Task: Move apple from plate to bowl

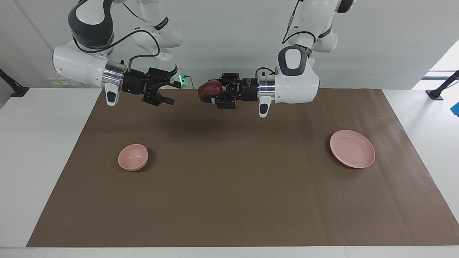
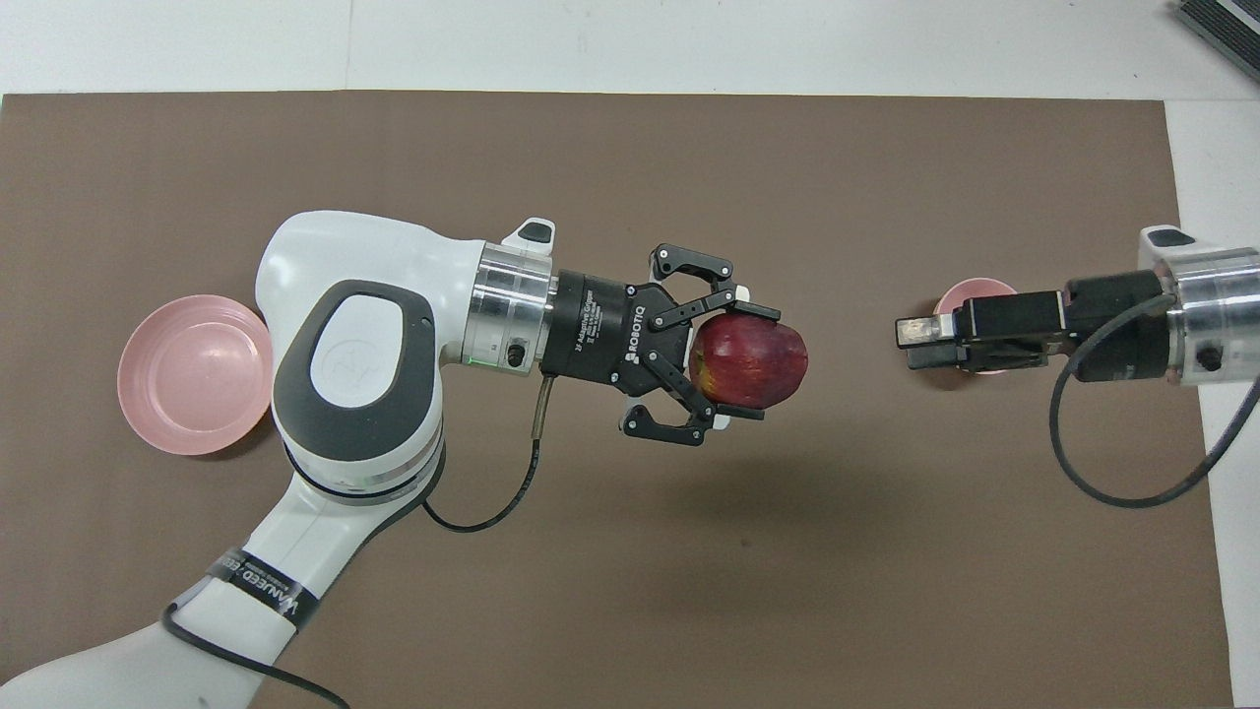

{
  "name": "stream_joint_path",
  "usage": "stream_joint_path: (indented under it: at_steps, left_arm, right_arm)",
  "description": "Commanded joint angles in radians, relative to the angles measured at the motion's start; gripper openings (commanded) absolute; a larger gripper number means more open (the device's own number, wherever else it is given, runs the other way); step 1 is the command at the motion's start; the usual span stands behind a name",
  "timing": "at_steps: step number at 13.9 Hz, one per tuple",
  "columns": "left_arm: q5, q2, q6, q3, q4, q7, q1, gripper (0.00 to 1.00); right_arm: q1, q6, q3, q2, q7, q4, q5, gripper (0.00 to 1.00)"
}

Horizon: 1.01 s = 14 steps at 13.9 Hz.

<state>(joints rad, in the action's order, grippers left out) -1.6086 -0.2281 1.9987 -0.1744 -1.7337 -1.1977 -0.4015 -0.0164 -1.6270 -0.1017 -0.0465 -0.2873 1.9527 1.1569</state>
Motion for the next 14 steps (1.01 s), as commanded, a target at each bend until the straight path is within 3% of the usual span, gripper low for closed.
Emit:
stream_joint_path:
  at_steps: [1,4,9,14]
  left_arm:
    - [-0.127,0.01,0.084,-0.037,-0.05,-0.006,-0.007,0.0]
    - [-0.203,0.01,0.138,-0.097,-0.05,-0.003,-0.007,0.0]
    - [-0.226,0.012,0.21,-0.174,-0.049,0.073,-0.007,0.0]
    - [-0.257,0.004,0.302,-0.185,-0.04,0.102,-0.007,0.0]
  right_arm:
    - [-0.017,-0.02,0.003,-0.033,0.022,0.045,0.059,1.0]
    - [-0.049,-0.068,0.005,-0.032,0.042,0.043,0.066,1.0]
    - [-0.048,-0.083,0.005,0.002,-0.006,0.031,0.052,1.0]
    - [0.016,0.073,-0.003,-0.009,-0.004,0.032,0.057,1.0]
